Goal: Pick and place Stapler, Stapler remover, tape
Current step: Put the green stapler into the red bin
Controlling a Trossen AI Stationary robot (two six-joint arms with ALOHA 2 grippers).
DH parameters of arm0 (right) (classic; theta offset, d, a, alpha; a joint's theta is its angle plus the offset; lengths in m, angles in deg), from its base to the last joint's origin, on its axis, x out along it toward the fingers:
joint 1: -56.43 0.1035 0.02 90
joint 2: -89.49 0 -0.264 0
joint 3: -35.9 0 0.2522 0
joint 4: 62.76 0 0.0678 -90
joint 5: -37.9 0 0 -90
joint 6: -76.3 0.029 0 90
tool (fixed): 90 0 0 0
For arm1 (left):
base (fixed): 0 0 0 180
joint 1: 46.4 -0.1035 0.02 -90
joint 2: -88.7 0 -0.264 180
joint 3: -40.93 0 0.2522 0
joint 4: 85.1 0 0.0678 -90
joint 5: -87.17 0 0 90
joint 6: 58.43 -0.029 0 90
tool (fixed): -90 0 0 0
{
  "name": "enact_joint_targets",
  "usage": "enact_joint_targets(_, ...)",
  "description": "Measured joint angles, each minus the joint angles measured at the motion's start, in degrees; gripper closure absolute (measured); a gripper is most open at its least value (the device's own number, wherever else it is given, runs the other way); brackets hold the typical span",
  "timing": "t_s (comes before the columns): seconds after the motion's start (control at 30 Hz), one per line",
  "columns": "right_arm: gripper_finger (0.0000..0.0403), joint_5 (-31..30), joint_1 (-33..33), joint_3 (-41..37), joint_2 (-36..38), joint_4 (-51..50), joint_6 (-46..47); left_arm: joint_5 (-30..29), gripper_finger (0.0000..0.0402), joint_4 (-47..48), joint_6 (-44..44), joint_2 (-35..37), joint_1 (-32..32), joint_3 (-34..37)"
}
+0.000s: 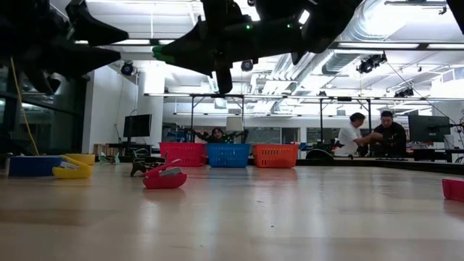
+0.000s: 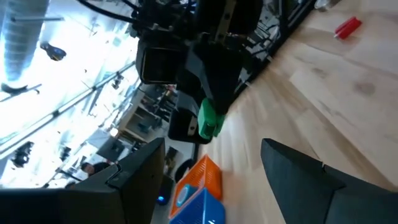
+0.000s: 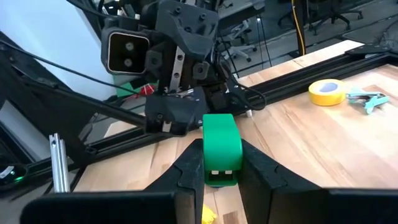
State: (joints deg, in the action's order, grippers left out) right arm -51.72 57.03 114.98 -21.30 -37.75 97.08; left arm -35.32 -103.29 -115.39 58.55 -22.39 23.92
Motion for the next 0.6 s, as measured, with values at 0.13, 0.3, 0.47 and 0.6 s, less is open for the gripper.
enact_joint_targets(0.13,0.0343,0.1,0.0,0.0,0.0,0.0,0.2,0.0,0.0140,-3.7,-2.8,-4.0,0.0,-0.1)
enact_joint_targets(0.3,0.0343,0.5,0.0,0.0,0.0,0.1,0.2,-1.4,0.0140,-5.4,-4.3,-9.2,0.0,-2.1)
enact_joint_targets(0.47,0.0343,1.7,0.0,0.0,0.0,0.5,0.2,-4.0,0.0140,-5.5,-6.3,-13.9,0.0,-4.5)
enact_joint_targets(0.6,0.0342,3.2,0.0,0.0,0.0,1.2,0.2,-4.6,0.0140,-5.6,-7.0,-16.9,0.0,-6.0)
